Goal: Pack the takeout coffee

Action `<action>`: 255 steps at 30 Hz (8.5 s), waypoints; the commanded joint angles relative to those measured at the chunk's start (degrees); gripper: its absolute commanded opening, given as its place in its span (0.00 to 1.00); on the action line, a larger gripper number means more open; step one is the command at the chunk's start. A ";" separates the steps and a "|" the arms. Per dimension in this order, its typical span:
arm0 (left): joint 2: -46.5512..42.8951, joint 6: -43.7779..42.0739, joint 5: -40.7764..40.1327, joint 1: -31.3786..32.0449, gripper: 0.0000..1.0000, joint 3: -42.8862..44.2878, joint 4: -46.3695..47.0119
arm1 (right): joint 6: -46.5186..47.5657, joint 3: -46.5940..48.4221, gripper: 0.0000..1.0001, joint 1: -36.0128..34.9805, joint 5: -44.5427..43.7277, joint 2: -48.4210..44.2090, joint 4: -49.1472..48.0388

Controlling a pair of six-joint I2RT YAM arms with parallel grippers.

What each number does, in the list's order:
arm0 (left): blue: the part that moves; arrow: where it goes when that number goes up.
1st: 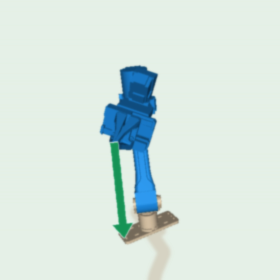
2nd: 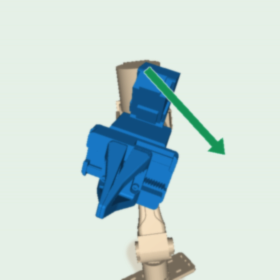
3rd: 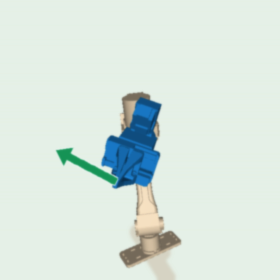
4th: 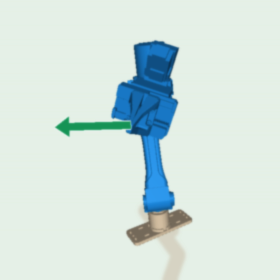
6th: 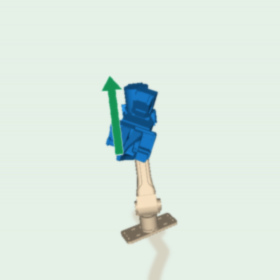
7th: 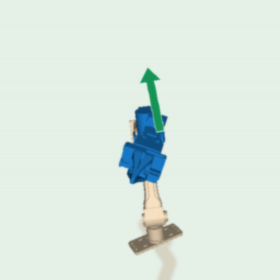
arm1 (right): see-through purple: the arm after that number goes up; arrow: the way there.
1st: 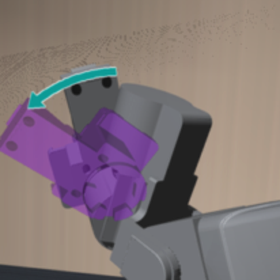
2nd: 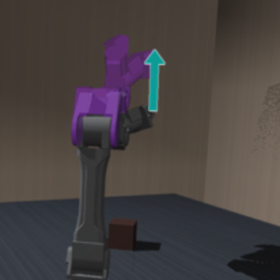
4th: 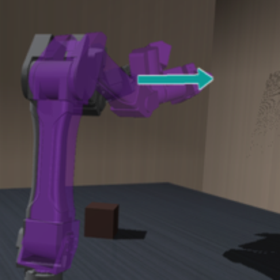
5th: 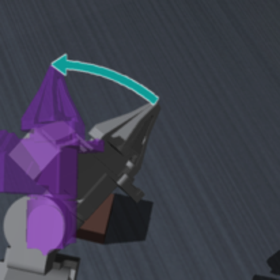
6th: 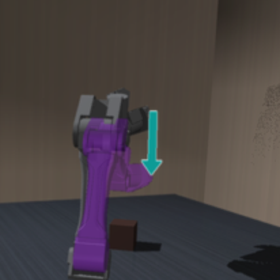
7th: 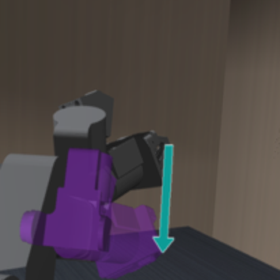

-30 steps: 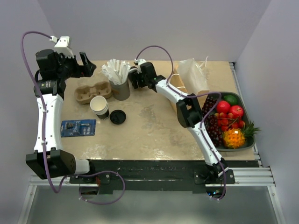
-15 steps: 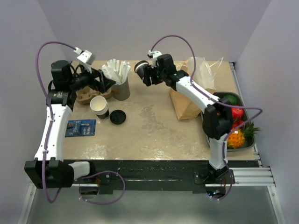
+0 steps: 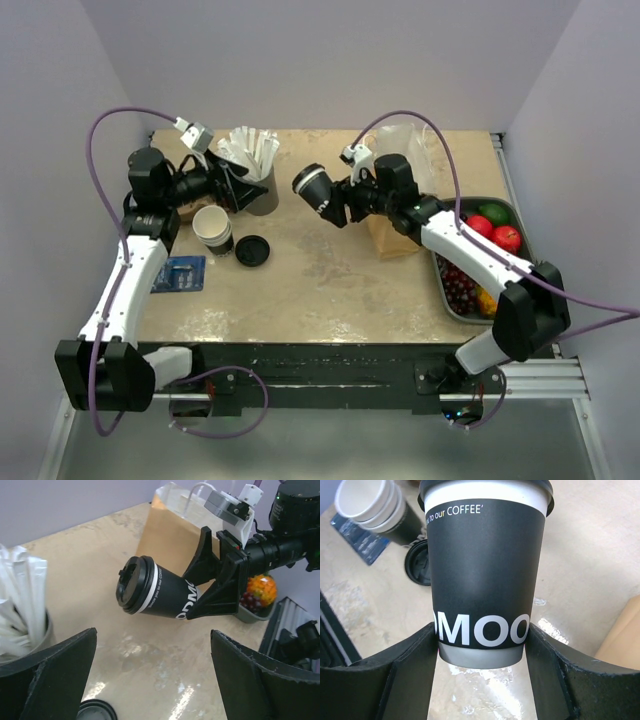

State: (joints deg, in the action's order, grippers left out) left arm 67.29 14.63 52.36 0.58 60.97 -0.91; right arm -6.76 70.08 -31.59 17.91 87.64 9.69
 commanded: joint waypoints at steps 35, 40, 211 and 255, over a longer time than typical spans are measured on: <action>11.20 -14.37 4.16 13.57 0.91 3.46 -6.29 | 10.28 -6.54 0.56 -4.79 9.69 3.58 -20.77; 11.81 -16.48 2.66 13.57 0.90 0.29 -7.97 | 10.90 -4.78 0.56 -5.32 10.48 7.90 -20.86; 10.31 -19.09 -20.72 13.83 0.81 -5.70 -5.59 | 9.49 -5.75 0.99 -8.48 2.92 0.34 -6.17; 18.06 -49.18 -33.55 27.81 0.34 -7.09 -18.17 | 14.50 -4.43 0.99 -2.68 3.80 -17.76 5.78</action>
State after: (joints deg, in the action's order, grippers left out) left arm 84.77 -33.95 19.14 27.86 55.16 -19.92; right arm 7.75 66.43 -34.48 22.96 70.87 16.75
